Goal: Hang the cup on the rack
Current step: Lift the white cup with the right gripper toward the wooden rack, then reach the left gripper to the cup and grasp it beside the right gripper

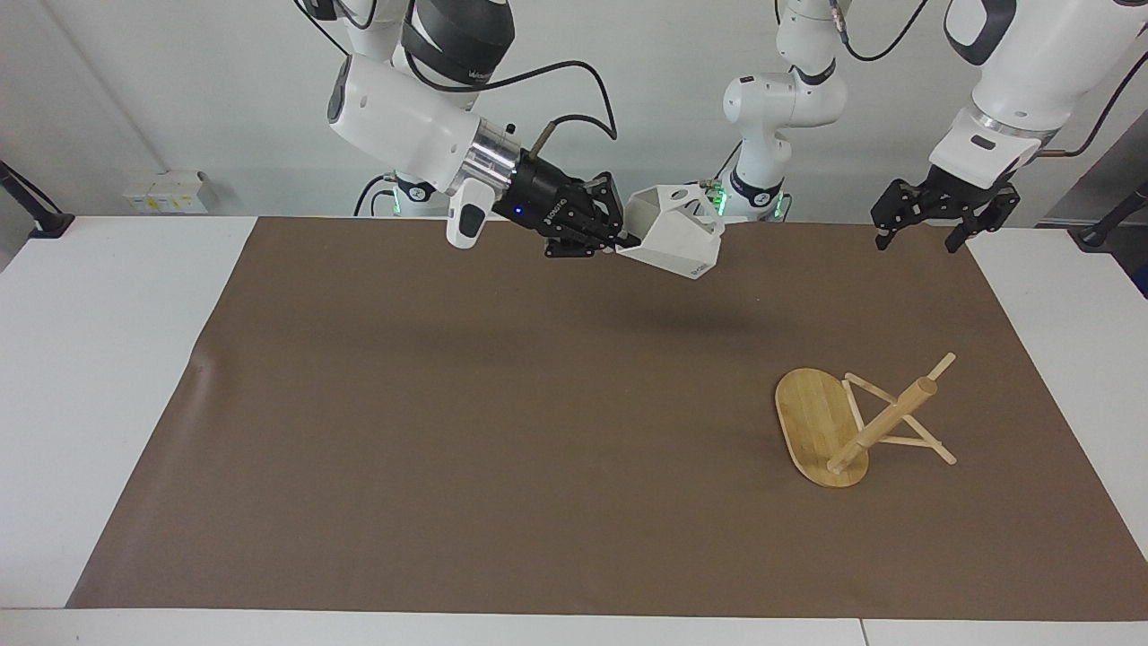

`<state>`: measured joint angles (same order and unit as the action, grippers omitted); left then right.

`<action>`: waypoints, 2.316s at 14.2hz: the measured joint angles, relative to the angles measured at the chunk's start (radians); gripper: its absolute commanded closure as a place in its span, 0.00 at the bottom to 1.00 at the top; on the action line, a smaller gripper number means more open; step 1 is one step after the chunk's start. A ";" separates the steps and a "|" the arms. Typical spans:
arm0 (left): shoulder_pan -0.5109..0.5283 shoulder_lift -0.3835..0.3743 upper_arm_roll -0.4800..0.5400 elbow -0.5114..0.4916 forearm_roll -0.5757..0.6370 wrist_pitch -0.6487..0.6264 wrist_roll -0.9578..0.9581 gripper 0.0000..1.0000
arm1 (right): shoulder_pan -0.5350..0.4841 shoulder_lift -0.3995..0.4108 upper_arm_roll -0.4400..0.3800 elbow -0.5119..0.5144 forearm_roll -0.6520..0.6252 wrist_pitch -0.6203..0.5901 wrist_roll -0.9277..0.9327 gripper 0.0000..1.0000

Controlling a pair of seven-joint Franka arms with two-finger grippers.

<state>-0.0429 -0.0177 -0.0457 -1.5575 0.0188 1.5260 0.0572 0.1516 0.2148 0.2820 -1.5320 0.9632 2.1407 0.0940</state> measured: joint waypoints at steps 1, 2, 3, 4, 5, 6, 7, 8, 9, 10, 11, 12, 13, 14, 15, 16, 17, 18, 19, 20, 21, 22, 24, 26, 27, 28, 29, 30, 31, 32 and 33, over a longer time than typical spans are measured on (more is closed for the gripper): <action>-0.007 -0.001 -0.003 0.000 0.000 -0.011 0.000 0.00 | 0.015 0.014 0.000 -0.001 0.001 0.026 0.004 1.00; -0.009 -0.001 -0.007 -0.001 0.000 -0.027 0.000 0.00 | 0.029 0.027 0.000 -0.002 0.001 0.046 0.013 1.00; -0.013 -0.004 -0.009 -0.001 0.000 -0.044 0.000 0.00 | 0.041 0.038 0.000 -0.006 0.001 0.060 0.020 1.00; -0.018 -0.008 -0.011 -0.001 0.000 -0.052 0.000 0.00 | 0.050 0.045 0.000 -0.011 0.001 0.064 0.021 1.00; -0.021 -0.012 -0.014 -0.001 -0.003 -0.052 0.003 0.00 | 0.060 0.049 0.000 -0.015 0.001 0.064 0.021 1.00; -0.024 -0.015 -0.018 -0.001 -0.009 -0.050 0.011 0.00 | 0.073 0.050 0.000 -0.020 0.001 0.064 0.021 1.00; -0.031 -0.019 -0.019 -0.006 -0.016 -0.043 0.027 0.00 | 0.084 0.050 0.000 -0.026 0.001 0.065 0.021 1.00; -0.035 -0.023 -0.023 -0.015 -0.020 -0.029 0.046 0.00 | 0.091 0.050 0.000 -0.031 0.001 0.065 0.021 1.00; -0.037 -0.027 -0.025 -0.029 -0.023 -0.013 0.066 0.00 | 0.093 0.050 0.000 -0.034 0.001 0.065 0.021 1.00; -0.039 -0.032 -0.024 -0.046 -0.030 0.006 0.088 0.00 | 0.093 0.050 -0.001 -0.036 0.001 0.065 0.021 1.00; -0.039 -0.037 -0.024 -0.064 -0.043 0.024 0.123 0.00 | 0.093 0.050 -0.002 -0.036 0.001 0.065 0.021 1.00; -0.039 -0.041 -0.020 -0.081 -0.060 0.044 0.180 0.00 | 0.092 0.050 -0.003 -0.037 0.001 0.065 0.021 1.00; -0.038 -0.047 -0.014 -0.097 -0.077 0.063 0.243 0.00 | 0.092 0.050 -0.003 -0.037 0.001 0.065 0.021 1.00; -0.037 -0.053 -0.008 -0.113 -0.100 0.078 0.312 0.00 | 0.091 0.050 -0.004 -0.037 0.001 0.065 0.021 1.00; -0.034 -0.059 -0.005 -0.128 -0.127 0.091 0.375 0.00 | 0.090 0.050 -0.005 -0.037 0.001 0.065 0.021 1.00; -0.028 -0.066 -0.004 -0.145 -0.157 0.106 0.432 0.00 | 0.089 0.049 -0.005 -0.037 0.001 0.065 0.021 1.00; -0.025 -0.074 -0.002 -0.163 -0.183 0.129 0.480 0.00 | 0.088 0.049 -0.006 -0.037 0.001 0.065 0.021 1.00; -0.025 -0.081 -0.002 -0.179 -0.205 0.150 0.517 0.00 | 0.088 0.049 -0.006 -0.037 0.001 0.065 0.021 1.00; -0.026 -0.087 -0.002 -0.194 -0.231 0.169 0.558 0.00 | 0.088 0.049 -0.007 -0.037 0.001 0.065 0.021 1.00; -0.027 -0.096 -0.004 -0.214 -0.268 0.192 0.611 0.00 | 0.087 0.049 -0.007 -0.037 0.001 0.065 0.021 1.00; -0.028 -0.110 -0.005 -0.243 -0.315 0.223 0.677 0.00 | 0.087 0.049 -0.007 -0.037 0.001 0.065 0.021 1.00; -0.028 -0.127 -0.006 -0.283 -0.371 0.260 0.744 0.00 | 0.086 0.049 -0.007 -0.037 0.001 0.066 0.021 1.00; -0.029 -0.164 -0.008 -0.365 -0.451 0.329 0.843 0.00 | 0.084 0.049 -0.007 -0.037 0.001 0.066 0.021 1.00; -0.040 -0.186 -0.012 -0.403 -0.479 0.386 0.912 0.00 | 0.083 0.049 -0.007 -0.037 0.001 0.066 0.021 1.00; -0.049 -0.190 -0.013 -0.412 -0.492 0.410 0.937 0.00 | 0.082 0.049 -0.007 -0.037 0.001 0.066 0.021 1.00; -0.055 -0.191 -0.013 -0.417 -0.519 0.426 0.968 0.00 | 0.082 0.049 -0.007 -0.037 0.001 0.066 0.021 1.00; -0.057 -0.190 -0.014 -0.422 -0.555 0.439 1.014 0.00 | 0.082 0.049 -0.007 -0.037 0.001 0.066 0.021 1.00; -0.056 -0.188 -0.013 -0.429 -0.588 0.451 1.071 0.00 | 0.082 0.049 -0.007 -0.037 0.001 0.066 0.021 1.00; -0.056 -0.185 -0.012 -0.434 -0.621 0.465 1.121 0.00 | 0.082 0.049 -0.007 -0.037 0.001 0.066 0.021 1.00; -0.056 -0.180 -0.011 -0.437 -0.661 0.480 1.166 0.00 | 0.082 0.049 -0.007 -0.037 0.001 0.066 0.021 1.00; -0.056 -0.174 -0.012 -0.438 -0.696 0.494 1.201 0.00 | 0.082 0.049 -0.007 -0.037 0.001 0.066 0.021 1.00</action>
<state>-0.0993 -0.1916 -0.0578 -1.9958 -0.6772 2.0195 1.2580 0.2334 0.2641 0.2751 -1.5693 0.9644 2.2069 0.1152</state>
